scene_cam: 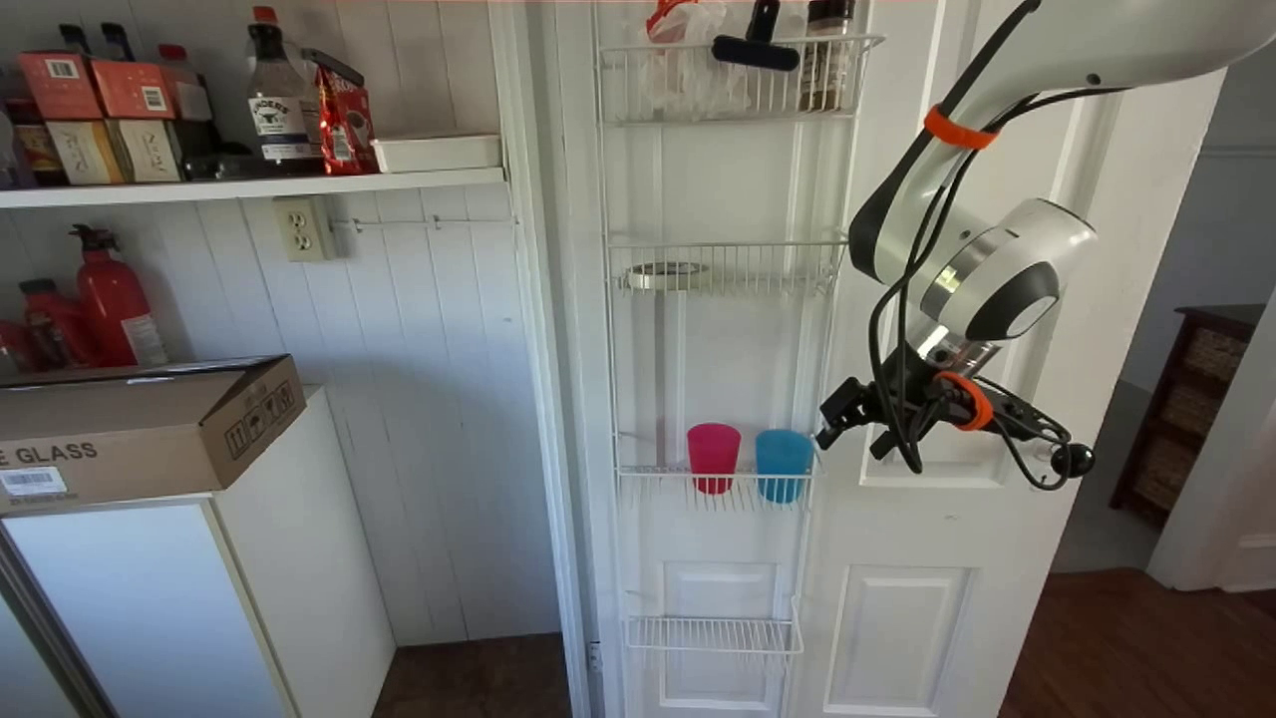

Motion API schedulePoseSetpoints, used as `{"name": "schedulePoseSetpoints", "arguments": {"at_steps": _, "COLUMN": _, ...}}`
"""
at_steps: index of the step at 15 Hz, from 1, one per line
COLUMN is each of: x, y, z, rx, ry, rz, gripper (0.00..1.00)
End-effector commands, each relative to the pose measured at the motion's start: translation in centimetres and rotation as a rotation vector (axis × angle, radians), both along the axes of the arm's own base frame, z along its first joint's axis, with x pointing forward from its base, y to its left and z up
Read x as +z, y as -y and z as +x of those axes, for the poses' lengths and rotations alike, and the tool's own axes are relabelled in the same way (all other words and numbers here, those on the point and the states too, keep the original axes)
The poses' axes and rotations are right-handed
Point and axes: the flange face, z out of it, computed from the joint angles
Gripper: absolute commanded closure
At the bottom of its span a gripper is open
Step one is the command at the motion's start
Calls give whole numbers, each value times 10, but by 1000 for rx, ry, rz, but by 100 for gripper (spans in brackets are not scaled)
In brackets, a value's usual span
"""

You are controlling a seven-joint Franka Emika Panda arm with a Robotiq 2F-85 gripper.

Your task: Put the blue cup in the pink cup

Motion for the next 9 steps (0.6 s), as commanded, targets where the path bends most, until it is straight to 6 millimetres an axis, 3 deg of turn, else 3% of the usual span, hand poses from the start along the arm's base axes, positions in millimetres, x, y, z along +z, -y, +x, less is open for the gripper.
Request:
{"name": "schedulePoseSetpoints", "arguments": {"at_steps": 1, "x": 11, "y": -16, "z": 9, "rx": -6, "ry": 91, "rz": 18, "gripper": 0}}
{"name": "schedulePoseSetpoints", "arguments": {"at_steps": 9, "x": 12, "y": -31, "z": -12, "rx": 57, "ry": 194, "rz": 14, "gripper": 0}}
